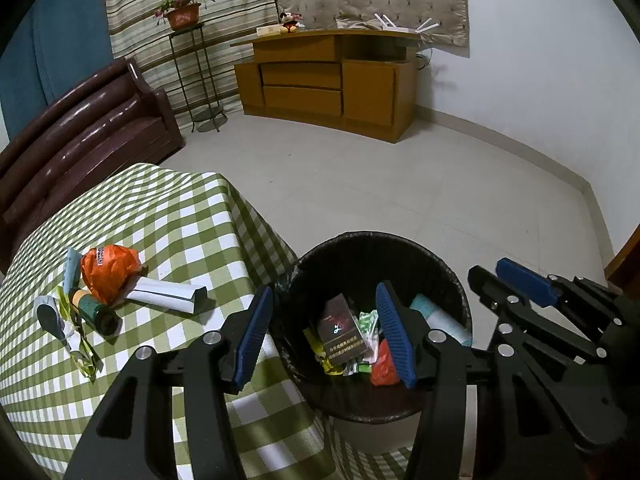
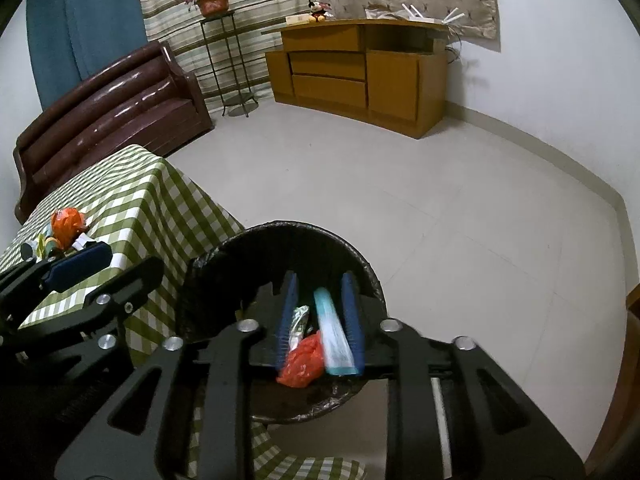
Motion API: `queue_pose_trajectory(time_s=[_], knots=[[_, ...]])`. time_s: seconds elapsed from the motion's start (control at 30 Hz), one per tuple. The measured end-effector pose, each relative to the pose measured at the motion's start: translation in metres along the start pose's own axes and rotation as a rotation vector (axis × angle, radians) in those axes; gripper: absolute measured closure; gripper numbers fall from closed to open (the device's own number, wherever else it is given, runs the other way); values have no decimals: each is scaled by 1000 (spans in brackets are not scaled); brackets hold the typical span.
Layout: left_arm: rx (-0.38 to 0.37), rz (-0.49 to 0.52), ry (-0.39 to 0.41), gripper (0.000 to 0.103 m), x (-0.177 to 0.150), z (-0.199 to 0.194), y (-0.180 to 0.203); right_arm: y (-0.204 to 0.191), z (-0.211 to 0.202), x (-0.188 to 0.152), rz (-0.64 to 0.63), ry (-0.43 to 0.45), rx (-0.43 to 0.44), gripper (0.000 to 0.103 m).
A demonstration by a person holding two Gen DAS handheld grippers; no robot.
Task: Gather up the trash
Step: 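Move both tools back over the trash on the table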
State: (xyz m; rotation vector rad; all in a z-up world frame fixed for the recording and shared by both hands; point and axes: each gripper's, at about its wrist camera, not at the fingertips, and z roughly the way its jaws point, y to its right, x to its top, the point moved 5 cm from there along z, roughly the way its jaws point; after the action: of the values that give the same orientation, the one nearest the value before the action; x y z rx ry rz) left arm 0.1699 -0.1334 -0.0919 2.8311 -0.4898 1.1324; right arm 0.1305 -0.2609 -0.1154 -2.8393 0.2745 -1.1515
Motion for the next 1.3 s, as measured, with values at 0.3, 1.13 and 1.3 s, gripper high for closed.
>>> queue_pose_trajectory(time_s=[0.3, 1.13, 1.3], knots=[[-13, -14, 4, 48, 1, -4, -6, -3, -4, 2, -14, 5, -4, 70], [130, -173, 12, 39, -21, -45, -124, -88, -20, 1, -136, 3, 90, 65], [179, -220, 6, 39, -25, -47, -156, -115, -21, 3, -173, 3, 125, 65]])
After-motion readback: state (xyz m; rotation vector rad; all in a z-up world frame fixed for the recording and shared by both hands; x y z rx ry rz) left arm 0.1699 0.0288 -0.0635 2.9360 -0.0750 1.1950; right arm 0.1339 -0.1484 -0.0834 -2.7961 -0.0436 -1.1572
